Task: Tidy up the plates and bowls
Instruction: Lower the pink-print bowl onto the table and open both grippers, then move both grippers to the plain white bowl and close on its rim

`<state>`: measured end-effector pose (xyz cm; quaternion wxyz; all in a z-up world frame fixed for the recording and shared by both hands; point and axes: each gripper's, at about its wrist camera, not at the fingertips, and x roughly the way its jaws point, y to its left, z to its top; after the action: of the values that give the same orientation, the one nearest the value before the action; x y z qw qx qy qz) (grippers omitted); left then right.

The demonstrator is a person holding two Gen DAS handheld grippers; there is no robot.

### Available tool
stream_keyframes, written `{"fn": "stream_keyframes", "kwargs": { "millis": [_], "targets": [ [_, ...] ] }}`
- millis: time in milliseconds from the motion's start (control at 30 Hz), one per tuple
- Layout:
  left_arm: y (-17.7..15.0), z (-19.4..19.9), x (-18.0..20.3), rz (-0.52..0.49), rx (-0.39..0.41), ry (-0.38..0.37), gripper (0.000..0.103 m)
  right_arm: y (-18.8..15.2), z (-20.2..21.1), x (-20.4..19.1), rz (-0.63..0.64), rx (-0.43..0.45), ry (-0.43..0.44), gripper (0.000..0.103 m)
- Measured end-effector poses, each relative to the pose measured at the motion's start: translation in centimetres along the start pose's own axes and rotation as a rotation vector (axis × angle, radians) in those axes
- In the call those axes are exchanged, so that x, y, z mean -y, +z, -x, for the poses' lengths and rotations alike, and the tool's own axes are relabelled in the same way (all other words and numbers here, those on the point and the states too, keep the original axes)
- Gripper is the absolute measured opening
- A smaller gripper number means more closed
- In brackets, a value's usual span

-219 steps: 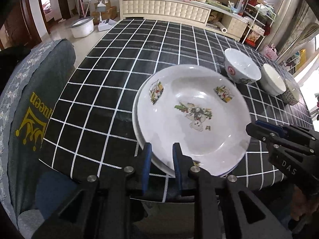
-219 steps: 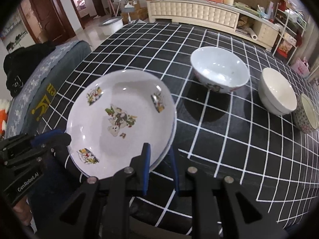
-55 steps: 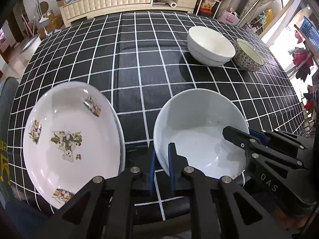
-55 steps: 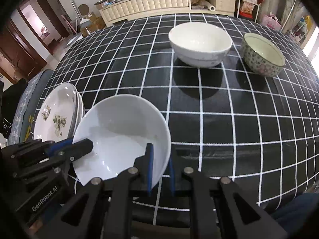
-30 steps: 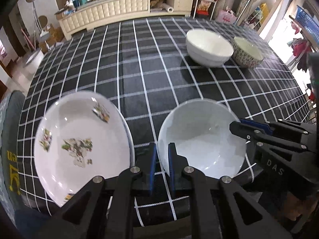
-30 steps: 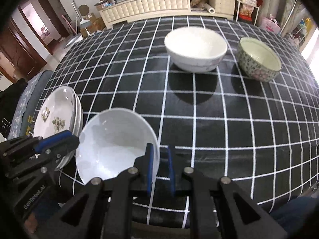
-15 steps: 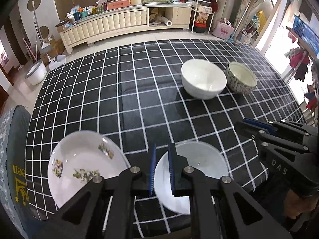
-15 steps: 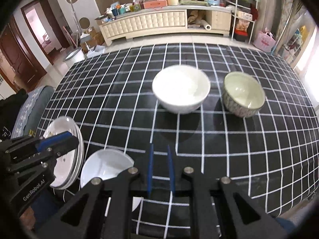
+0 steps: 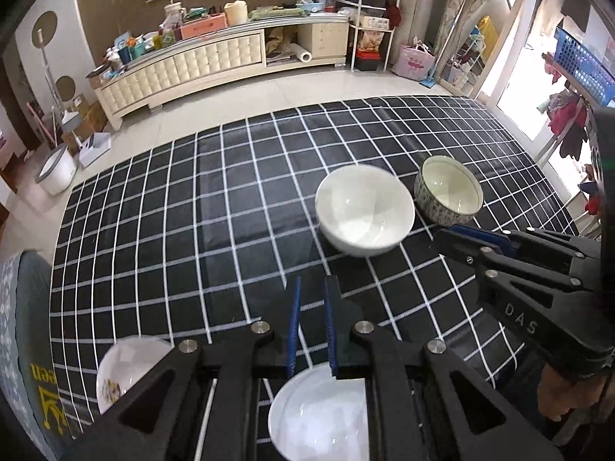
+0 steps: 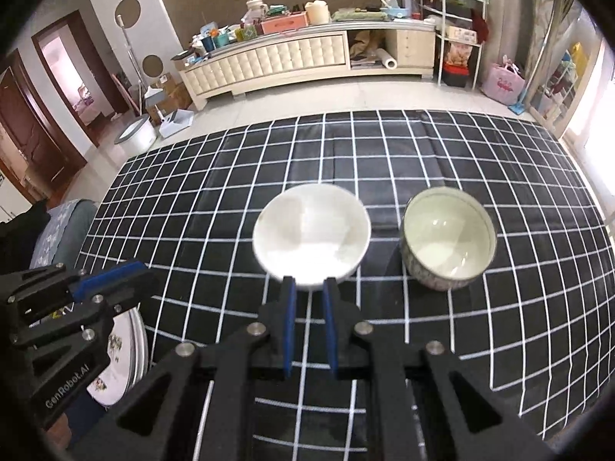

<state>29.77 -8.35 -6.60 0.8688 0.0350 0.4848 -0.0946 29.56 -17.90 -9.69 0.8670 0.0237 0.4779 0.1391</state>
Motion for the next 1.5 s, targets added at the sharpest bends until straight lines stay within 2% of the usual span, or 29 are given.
{"fn": "stream_keyframes", "kwargs": {
  "millis": [367, 500, 633, 733, 1133, 1267, 1500],
  "targets": [
    [4.0, -4.5, 0.1, 0.025, -0.062, -0.027, 0.011, 1.7, -3.0, 2.6, -0.025, -0.011, -0.001, 0.018],
    [4.9, -5.9, 0.1, 0.018, -0.076, -0.016, 0.022, 2.0, -4.1, 2.9, -0.011, -0.02, -0.021, 0.018],
    [5.7, -7.1, 0.4, -0.006, -0.084, -0.014, 0.023, 2.2, -5.4, 3.3, -0.016, -0.05, -0.027, 0.018],
    [5.9, -8.3, 0.2, -0.008, -0.109, -0.025, 0.029, 2.1, -6.0, 3.6, -0.024, -0.071, -0.028, 0.018],
    [6.2, -11.9, -0.9, -0.002, -0.172, -0.021, 0.029, 2.2, -8.2, 4.6, -0.041, -0.148, -0.049, 0.019],
    [6.2, -12.9, -0.8, -0.015, -0.191, -0.029, 0.031, 2.2, -8.8, 5.1, -0.053, -0.173, -0.056, 0.03],
    [6.1, -14.1, -0.2, -0.031, -0.21, -0.032, 0.031, 1.9, -9.4, 5.1, -0.055, -0.186, -0.04, 0.03]
  ]
}}
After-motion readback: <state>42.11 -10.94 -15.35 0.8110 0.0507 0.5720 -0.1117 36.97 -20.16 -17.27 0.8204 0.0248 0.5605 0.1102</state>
